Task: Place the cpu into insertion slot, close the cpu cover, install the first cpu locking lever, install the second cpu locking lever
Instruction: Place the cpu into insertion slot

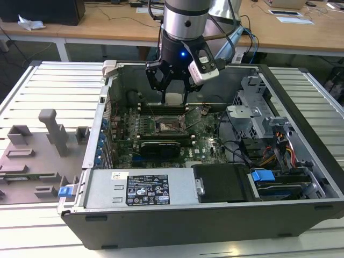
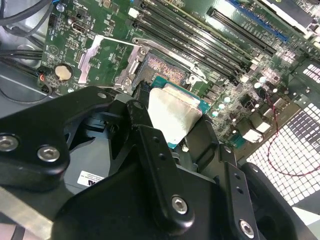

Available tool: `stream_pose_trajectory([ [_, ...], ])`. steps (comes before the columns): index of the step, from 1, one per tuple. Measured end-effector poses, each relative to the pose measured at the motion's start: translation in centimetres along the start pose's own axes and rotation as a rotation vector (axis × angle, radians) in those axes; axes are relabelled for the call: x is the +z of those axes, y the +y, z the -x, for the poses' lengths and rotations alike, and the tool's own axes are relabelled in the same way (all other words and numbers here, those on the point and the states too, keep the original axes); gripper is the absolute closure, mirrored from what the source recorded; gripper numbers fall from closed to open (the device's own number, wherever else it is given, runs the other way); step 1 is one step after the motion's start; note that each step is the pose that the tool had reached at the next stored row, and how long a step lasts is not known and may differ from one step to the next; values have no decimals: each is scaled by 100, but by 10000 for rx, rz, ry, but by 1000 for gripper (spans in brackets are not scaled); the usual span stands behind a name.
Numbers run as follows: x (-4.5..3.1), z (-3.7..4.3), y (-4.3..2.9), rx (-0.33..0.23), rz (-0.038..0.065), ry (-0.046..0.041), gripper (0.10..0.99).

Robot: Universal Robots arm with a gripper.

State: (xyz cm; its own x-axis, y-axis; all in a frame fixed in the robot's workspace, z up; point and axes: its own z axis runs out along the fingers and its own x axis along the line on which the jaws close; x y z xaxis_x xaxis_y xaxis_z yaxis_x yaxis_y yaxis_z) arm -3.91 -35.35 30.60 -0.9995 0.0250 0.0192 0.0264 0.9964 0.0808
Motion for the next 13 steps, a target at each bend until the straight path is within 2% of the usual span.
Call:
stream_pose_trajectory([
  [5, 20, 1, 48, 0, -9, -2, 545],
  [13, 60, 2, 48, -1, -9, -1, 545],
])
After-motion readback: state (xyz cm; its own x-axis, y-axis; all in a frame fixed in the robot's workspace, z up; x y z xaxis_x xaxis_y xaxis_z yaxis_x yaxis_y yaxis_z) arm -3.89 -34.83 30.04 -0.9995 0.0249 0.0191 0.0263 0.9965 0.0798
